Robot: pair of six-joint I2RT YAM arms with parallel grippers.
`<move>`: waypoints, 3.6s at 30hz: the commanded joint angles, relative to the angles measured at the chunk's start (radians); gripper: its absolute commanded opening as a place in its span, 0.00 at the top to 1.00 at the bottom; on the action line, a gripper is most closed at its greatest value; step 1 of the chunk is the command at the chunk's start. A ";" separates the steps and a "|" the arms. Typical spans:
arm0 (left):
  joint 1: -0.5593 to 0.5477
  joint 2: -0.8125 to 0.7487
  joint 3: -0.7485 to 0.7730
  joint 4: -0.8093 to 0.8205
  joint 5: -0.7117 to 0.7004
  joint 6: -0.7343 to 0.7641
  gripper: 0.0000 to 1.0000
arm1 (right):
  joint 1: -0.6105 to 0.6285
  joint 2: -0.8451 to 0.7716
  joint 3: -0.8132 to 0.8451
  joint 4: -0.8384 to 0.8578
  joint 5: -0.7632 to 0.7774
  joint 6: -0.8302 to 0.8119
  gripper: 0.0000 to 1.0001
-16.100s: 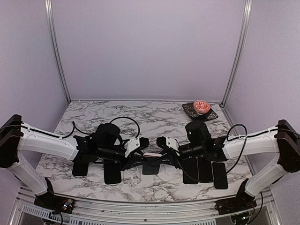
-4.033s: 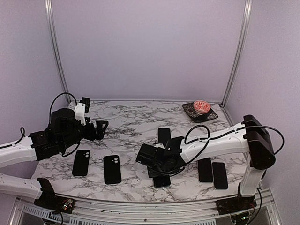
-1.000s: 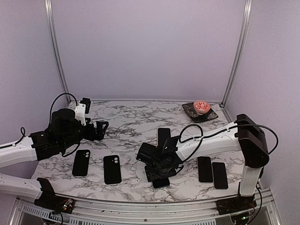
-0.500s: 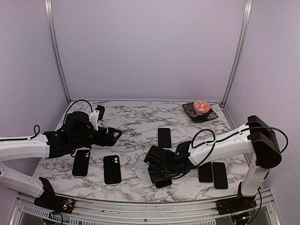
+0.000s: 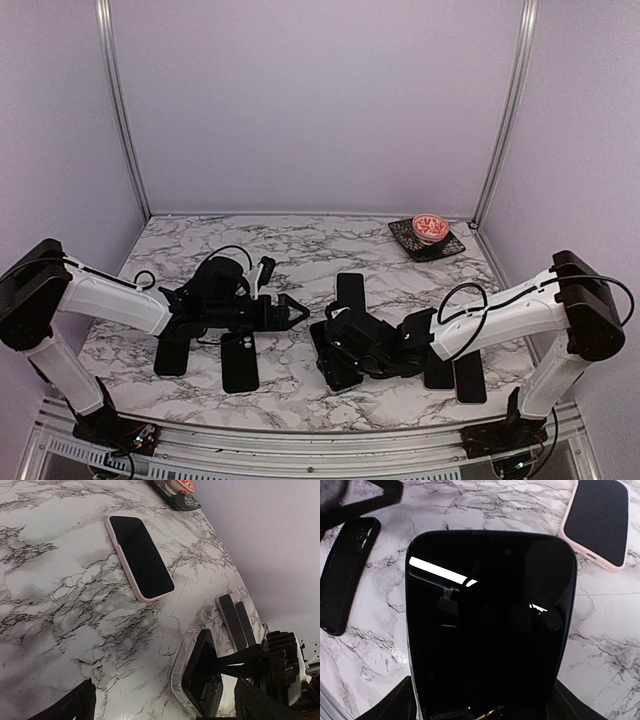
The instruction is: Put the phone into the phone case
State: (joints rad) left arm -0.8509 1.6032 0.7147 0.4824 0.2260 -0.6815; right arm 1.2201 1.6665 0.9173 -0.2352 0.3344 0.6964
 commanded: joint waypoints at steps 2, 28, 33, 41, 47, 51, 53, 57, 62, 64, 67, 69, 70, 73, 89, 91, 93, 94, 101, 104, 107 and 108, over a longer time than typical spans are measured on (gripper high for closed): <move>-0.024 0.079 0.061 0.151 0.077 -0.068 0.08 | 0.011 -0.014 0.017 0.139 0.026 -0.064 0.62; -0.048 0.121 0.070 0.154 0.097 -0.072 0.82 | 0.025 -0.038 0.082 0.121 0.095 -0.145 0.62; -0.057 0.102 0.060 0.154 0.102 -0.048 1.00 | 0.025 -0.043 0.084 0.131 0.104 -0.167 0.61; -0.065 0.020 0.010 0.135 0.060 0.091 1.00 | 0.015 -0.134 -0.002 0.181 0.063 -0.217 0.06; -0.071 -0.125 0.013 0.075 0.070 0.287 1.00 | -0.034 -0.384 -0.139 0.310 -0.162 -0.389 0.01; -0.072 -0.274 0.029 0.022 0.135 0.450 1.00 | -0.104 -0.521 -0.212 0.401 -0.427 -0.502 0.01; -0.072 -0.339 0.032 -0.004 0.196 0.512 1.00 | -0.106 -0.544 -0.222 0.418 -0.447 -0.563 0.01; -0.073 -0.433 0.033 -0.035 0.312 0.566 1.00 | -0.106 -0.512 -0.154 0.382 -0.496 -0.659 0.02; -0.073 -0.483 0.035 -0.036 0.387 0.575 1.00 | -0.106 -0.424 -0.074 0.384 -0.583 -0.736 0.08; -0.073 -0.496 0.040 -0.036 0.408 0.577 1.00 | -0.106 -0.397 -0.056 0.375 -0.597 -0.747 0.13; -0.074 -0.510 0.050 -0.036 0.430 0.577 1.00 | -0.106 -0.372 -0.041 0.393 -0.653 -0.755 0.44; -0.074 -0.518 0.059 -0.037 0.434 0.577 1.00 | -0.106 -0.363 -0.036 0.412 -0.687 -0.758 0.64; -0.074 -0.521 0.063 -0.036 0.436 0.577 1.00 | -0.106 -0.358 -0.031 0.412 -0.701 -0.763 0.75; -0.074 -0.518 0.078 -0.037 0.449 0.577 1.00 | -0.106 -0.342 -0.012 0.403 -0.721 -0.761 1.00; -0.084 -0.510 0.014 -0.036 0.295 0.659 0.16 | -0.127 -0.507 -0.006 0.666 -0.733 -0.643 1.00; -0.091 -0.491 0.026 -0.035 0.294 0.659 0.25 | -0.126 -0.503 0.001 0.694 -0.747 -0.629 1.00; -0.102 -0.479 0.040 -0.031 0.294 0.658 0.41 | -0.127 -0.490 0.012 0.702 -0.755 -0.620 1.00; -0.107 -0.474 0.048 -0.028 0.293 0.658 0.49 | -0.127 -0.481 0.017 0.702 -0.757 -0.616 1.00; -0.130 -0.483 0.041 0.002 0.306 0.664 1.00 | -0.126 -0.456 0.024 0.713 -0.765 -0.606 1.00; -0.134 -0.492 0.026 0.011 0.303 0.663 0.76 | -0.126 -0.459 0.020 0.716 -0.768 -0.605 1.00; -0.142 -0.477 0.041 0.011 0.324 0.655 0.47 | -0.126 -0.451 0.027 0.711 -0.776 -0.607 1.00; -0.146 -0.469 0.049 0.014 0.325 0.648 0.46 | -0.126 -0.448 0.029 0.711 -0.778 -0.607 1.00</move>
State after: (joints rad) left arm -0.9825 1.1236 0.7425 0.4412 0.5556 -0.0181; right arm 1.0863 1.2118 0.8860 0.3973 -0.4278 0.0811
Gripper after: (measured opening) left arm 0.499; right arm 0.077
